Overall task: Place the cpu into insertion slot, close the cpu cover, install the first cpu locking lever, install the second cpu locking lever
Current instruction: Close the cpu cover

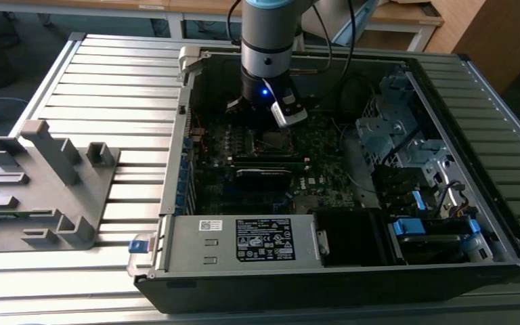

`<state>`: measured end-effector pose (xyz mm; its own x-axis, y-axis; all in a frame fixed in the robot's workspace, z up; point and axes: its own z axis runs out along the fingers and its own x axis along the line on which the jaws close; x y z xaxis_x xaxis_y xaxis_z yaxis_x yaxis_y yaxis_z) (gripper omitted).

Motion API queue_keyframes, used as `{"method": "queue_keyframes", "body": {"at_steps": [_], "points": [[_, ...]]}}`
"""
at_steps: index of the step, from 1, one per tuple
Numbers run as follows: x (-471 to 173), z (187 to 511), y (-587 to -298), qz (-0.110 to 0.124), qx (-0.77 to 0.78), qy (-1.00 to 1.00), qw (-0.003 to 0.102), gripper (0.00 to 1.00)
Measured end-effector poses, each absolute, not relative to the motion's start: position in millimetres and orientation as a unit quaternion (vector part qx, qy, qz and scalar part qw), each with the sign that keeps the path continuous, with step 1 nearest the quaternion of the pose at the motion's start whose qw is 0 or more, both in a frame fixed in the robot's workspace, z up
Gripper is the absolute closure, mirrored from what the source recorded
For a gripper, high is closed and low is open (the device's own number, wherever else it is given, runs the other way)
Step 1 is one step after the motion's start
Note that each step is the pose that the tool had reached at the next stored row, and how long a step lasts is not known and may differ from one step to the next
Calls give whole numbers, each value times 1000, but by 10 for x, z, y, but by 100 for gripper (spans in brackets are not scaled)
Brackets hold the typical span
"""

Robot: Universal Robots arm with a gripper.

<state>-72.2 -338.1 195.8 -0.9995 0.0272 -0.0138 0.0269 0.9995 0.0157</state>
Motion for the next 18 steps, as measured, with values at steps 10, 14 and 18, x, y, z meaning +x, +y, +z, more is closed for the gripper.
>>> {"method": "queue_keyframes", "body": {"at_steps": [10, 14, 18], "points": [[-722, 2078, -3380, 8, 14, 1000, 7, 89], [-722, 2144, -3380, 8, 14, 1000, 7, 89], [-722, 2207, -3380, 8, 14, 1000, 7, 89]]}}
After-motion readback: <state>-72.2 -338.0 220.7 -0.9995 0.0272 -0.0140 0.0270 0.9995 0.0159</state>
